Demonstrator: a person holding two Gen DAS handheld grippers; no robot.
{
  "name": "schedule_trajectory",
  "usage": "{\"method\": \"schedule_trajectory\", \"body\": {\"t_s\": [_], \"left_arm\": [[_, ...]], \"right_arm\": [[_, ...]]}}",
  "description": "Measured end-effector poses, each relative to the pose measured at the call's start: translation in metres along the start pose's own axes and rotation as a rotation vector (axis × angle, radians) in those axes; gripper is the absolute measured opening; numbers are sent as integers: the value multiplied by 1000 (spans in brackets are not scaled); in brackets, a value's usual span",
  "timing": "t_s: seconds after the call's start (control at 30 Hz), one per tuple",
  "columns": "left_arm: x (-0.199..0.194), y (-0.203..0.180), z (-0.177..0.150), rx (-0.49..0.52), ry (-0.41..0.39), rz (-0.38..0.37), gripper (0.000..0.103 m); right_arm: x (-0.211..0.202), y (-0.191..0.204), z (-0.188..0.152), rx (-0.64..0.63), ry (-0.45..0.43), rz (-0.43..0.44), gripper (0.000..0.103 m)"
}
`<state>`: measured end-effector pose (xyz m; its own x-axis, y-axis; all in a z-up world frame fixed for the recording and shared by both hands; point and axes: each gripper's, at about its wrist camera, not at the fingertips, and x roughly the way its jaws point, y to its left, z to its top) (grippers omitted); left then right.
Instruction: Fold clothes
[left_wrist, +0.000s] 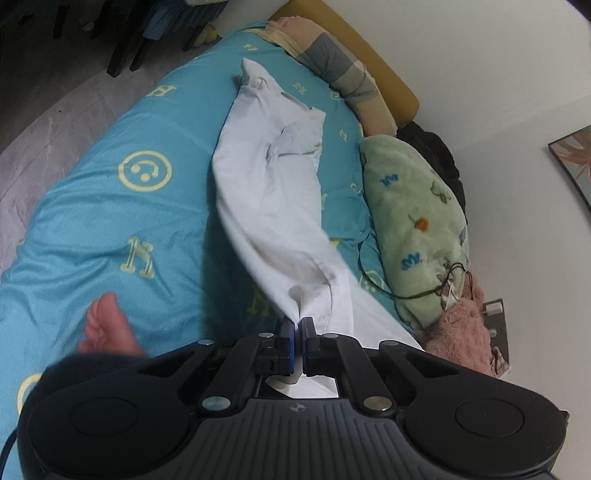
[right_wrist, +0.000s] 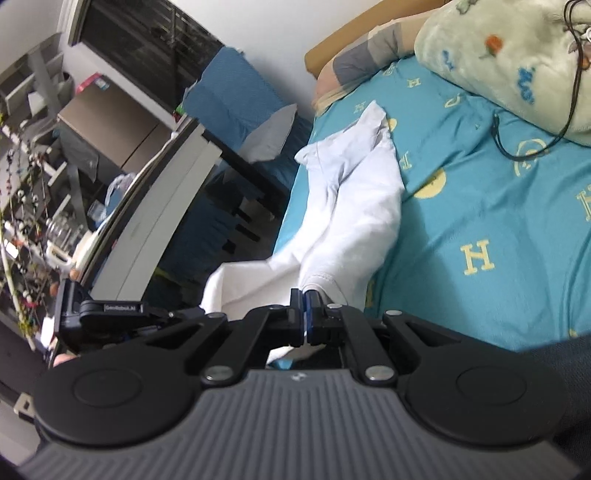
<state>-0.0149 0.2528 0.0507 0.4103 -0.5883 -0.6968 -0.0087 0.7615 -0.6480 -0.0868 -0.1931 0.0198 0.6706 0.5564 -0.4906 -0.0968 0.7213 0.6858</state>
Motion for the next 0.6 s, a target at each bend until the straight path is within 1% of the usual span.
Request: {"method": "schedule_trajectory", "body": {"t_s": [0.1, 0.2, 0.3, 0.4, 0.5, 0.53, 0.6], "left_arm": [[16, -9, 26, 19, -11, -8, 4], [35, -11, 41, 18, 8, -17, 4], [56, -8, 55, 7, 27, 8, 4], [73, -10, 85, -2, -18, 25, 4], [94, -17, 123, 13, -96, 55, 4], [102, -20, 137, 26, -124, 71, 4], [123, -26, 164, 88, -186, 125, 4]], "right_arm": [[19, 1, 24, -7, -17, 1, 4], [40, 1, 48, -12, -29, -1, 4], [65, -5, 70, -7, -30, -9, 4], [89, -11, 92, -3, -30, -18, 4], [116, -18, 117, -2, -36, -37, 4], [128, -22, 129, -6, -44, -54, 4], [155, -31, 151, 0, -60, -88, 5]]}}
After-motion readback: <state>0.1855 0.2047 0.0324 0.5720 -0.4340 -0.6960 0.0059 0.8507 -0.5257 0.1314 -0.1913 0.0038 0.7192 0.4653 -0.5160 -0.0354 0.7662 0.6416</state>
